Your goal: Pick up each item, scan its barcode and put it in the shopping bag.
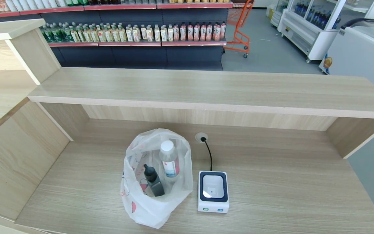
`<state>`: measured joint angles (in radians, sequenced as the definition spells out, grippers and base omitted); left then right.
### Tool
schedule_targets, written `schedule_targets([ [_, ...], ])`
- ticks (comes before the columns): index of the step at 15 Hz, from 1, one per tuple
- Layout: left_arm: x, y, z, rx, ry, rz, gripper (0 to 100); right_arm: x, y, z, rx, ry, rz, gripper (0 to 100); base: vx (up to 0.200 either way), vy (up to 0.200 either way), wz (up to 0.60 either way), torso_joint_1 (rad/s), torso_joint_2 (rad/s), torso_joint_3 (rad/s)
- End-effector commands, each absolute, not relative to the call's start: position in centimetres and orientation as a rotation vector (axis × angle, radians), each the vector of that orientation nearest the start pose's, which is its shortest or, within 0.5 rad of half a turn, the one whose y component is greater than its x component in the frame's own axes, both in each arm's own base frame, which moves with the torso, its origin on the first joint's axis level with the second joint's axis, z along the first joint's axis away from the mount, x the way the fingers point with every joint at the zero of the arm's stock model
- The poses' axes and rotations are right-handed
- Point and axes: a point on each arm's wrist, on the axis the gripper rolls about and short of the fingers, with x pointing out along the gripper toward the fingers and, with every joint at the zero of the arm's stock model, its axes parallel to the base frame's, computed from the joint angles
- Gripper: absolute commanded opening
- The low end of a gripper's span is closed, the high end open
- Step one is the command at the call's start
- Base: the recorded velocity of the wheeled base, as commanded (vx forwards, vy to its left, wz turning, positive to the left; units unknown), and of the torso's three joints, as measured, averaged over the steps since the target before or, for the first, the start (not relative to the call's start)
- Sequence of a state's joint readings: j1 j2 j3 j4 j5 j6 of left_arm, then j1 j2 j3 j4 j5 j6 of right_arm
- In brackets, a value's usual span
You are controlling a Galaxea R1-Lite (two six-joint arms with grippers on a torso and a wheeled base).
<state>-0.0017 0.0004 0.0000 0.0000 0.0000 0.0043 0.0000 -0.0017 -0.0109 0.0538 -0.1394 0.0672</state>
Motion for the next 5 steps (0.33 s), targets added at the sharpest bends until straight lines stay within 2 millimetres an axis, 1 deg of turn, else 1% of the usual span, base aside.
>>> schedule_targets([
  [1, -2.27, 0.00, 7.55, 0.005, 0.002, -0.002, 100, -2.39, -0.31, 7.31, 0.064, 0.037, -0.141, 0, 0.000, 0.000, 0.00, 0.000, 0.00, 0.000],
  [5, -2.27, 0.00, 7.55, 0.005, 0.002, -0.002, 100, -2.39, -0.31, 7.30, 0.052, 0.039, -0.139, 0, 0.000, 0.000, 0.00, 0.000, 0.00, 0.000],
])
